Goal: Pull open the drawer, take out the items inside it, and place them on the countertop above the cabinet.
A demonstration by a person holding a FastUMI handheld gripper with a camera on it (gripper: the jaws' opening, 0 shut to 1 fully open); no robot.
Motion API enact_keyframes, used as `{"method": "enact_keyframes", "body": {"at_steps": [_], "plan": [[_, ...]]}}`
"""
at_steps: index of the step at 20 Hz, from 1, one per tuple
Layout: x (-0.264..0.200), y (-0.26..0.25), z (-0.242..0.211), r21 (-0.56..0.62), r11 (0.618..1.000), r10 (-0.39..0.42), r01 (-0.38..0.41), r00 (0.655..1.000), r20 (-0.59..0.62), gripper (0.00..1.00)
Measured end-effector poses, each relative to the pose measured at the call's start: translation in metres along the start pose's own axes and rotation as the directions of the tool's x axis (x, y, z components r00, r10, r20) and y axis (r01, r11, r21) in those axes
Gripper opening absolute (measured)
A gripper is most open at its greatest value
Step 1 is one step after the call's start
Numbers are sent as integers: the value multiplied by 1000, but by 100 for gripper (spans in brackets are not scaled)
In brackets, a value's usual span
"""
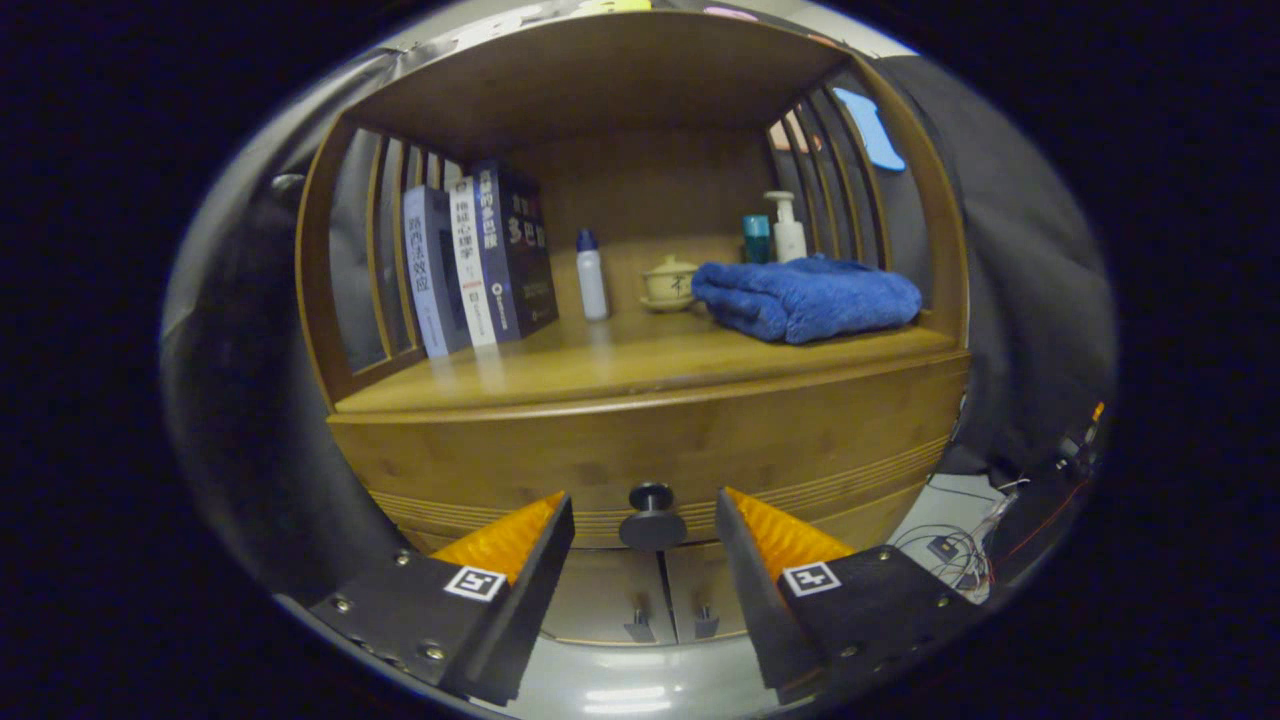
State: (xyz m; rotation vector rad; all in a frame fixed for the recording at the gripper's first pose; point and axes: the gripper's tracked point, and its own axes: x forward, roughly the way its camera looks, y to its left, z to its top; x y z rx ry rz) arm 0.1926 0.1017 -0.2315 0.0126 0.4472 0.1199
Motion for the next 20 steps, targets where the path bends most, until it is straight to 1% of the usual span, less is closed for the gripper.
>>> {"method": "enact_keyframes", "body": {"at_steps": [3, 4, 5, 6, 7, 9, 10, 11, 13, 15, 20], "plan": [[19, -8, -12, -41, 999, -30, 28, 998, -60, 73], [21, -4, -17, -45, 999, -10, 6, 997, -81, 69], [28, -7, -19, -60, 998, -23, 18, 996, -88, 49], [32, -7, -22, -73, 997, -32, 25, 995, -94, 47], [36, -5, -26, -76, 997, -28, 20, 995, -99, 49], [31, -6, -22, -91, 995, -43, 36, 996, -78, 44], [31, -7, -21, -90, 995, -50, 44, 996, -70, 44], [28, -6, -18, -83, 996, -51, 46, 997, -63, 38], [35, -6, -20, -122, 992, -30, 22, 997, -64, 38], [33, -3, -25, -114, 993, -20, 11, 997, -79, 34], [19, -5, -28, -95, 995, -43, 34, 995, -88, 34]]}}
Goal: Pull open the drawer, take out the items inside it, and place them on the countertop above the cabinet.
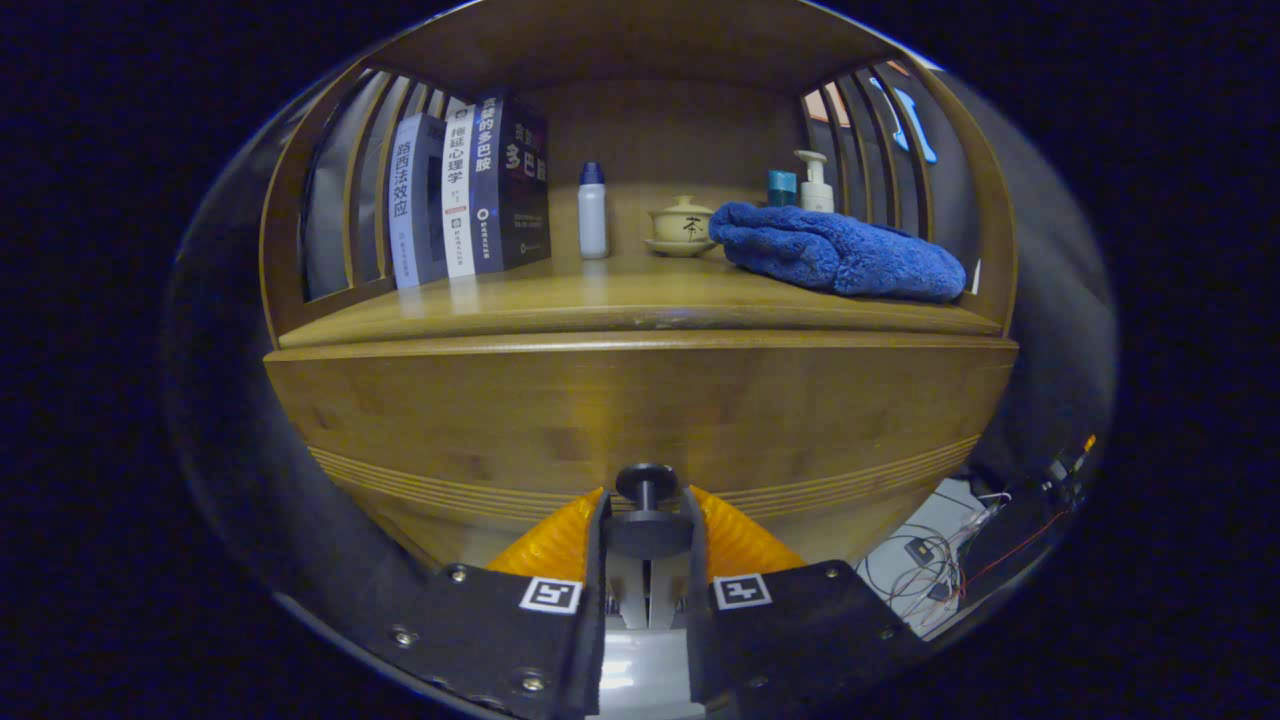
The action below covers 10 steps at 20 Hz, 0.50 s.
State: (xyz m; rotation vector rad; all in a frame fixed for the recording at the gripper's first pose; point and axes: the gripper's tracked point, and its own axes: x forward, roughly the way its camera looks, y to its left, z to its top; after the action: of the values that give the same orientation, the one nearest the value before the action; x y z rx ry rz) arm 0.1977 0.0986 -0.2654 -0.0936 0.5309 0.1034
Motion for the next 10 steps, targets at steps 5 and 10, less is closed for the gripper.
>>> {"method": "enact_keyframes", "body": {"at_steps": [5, 10], "plan": [[-30, -1, -13, 7, 1000, -12, 12, 1000, -9, 34], [-68, -3, -30, 13, 1000, -10, 10, 1000, 2, 34]]}}
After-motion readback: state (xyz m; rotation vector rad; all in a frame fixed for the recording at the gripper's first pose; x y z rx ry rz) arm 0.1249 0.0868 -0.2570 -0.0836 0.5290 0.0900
